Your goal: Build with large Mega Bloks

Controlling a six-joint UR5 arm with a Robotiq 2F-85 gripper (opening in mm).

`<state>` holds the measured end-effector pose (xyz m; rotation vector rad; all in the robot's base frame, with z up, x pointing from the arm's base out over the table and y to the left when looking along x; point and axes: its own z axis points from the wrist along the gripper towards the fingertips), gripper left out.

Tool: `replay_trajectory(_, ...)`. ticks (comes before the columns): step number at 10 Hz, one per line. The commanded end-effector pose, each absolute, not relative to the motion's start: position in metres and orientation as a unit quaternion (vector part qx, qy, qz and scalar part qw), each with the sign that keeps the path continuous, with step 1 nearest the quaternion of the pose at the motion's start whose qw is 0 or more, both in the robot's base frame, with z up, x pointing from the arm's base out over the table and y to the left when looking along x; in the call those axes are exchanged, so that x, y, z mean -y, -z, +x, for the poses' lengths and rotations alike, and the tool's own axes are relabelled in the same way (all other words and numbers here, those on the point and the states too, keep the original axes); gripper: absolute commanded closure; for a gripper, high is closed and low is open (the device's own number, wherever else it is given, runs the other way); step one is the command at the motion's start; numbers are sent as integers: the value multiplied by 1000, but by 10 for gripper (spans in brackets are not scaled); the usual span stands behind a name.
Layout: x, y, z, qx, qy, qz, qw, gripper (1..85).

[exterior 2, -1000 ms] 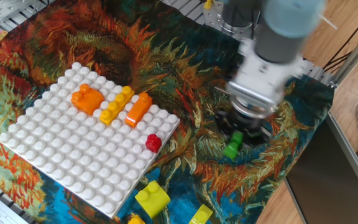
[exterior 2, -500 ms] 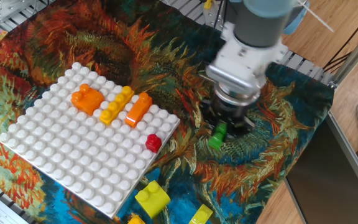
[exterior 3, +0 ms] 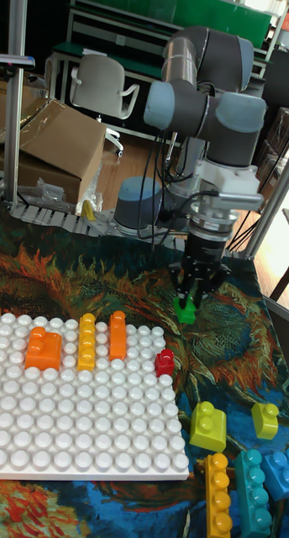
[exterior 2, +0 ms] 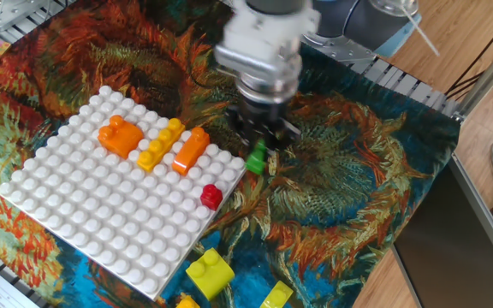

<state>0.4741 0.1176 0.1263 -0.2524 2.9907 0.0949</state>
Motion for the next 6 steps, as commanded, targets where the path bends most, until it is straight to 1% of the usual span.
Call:
replay_trajectory(1, -90, -132, 480, -996, -22, -37, 75, 843)
replay_trajectory(2, -74, -137, 485, -996, -24, -56, 69, 843)
replay_trajectory(4, -6, -144, 496, -988, -35, -142, 55, 843)
replay_trajectory(5, 16, -143, 499, -983, -41, -172, 55, 843)
replay_trajectory(6, 10, -143, 496, -984, -56, -158, 55, 843)
